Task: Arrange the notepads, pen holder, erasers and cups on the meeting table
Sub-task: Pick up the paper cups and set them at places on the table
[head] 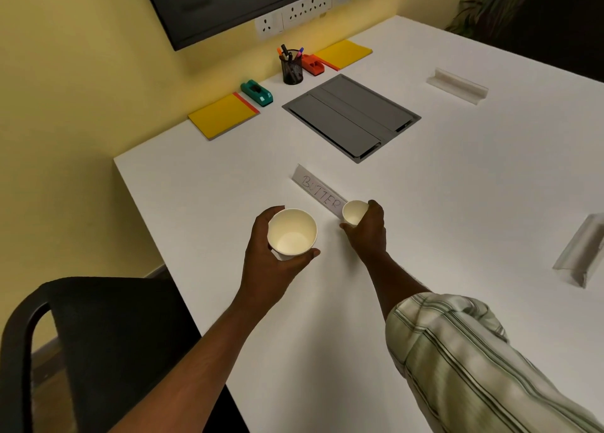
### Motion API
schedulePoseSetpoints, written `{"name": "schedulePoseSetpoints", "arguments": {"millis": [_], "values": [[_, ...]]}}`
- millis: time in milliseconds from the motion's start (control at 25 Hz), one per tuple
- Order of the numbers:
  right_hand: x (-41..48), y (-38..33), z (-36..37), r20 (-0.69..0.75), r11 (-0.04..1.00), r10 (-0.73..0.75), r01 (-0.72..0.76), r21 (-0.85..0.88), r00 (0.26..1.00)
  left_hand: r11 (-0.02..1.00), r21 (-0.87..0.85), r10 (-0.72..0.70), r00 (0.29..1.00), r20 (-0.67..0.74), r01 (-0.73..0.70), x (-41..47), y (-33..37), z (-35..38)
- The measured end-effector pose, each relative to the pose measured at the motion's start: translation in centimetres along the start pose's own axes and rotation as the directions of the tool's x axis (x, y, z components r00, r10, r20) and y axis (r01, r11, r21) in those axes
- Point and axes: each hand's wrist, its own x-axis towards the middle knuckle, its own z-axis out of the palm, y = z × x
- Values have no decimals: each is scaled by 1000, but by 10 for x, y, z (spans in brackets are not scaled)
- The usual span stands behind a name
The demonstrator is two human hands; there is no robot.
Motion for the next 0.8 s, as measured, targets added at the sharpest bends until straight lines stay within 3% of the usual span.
{"name": "schedulePoseSetpoints", "arguments": {"millis": [360,480,800], "values": [[-37,-21,-43,-59,999,28,-29,-18,998,1000,2,15,1000,15,-15,-22,23,10],[-55,-39,-70,-98,995,-1,11,101,995,1000,15,18,999,40,-18,-33,34,15],[-149,-91,-137,-34,924,-199,200,325,979,1000,-14,-8,997,77,9,-83,61,29]]}}
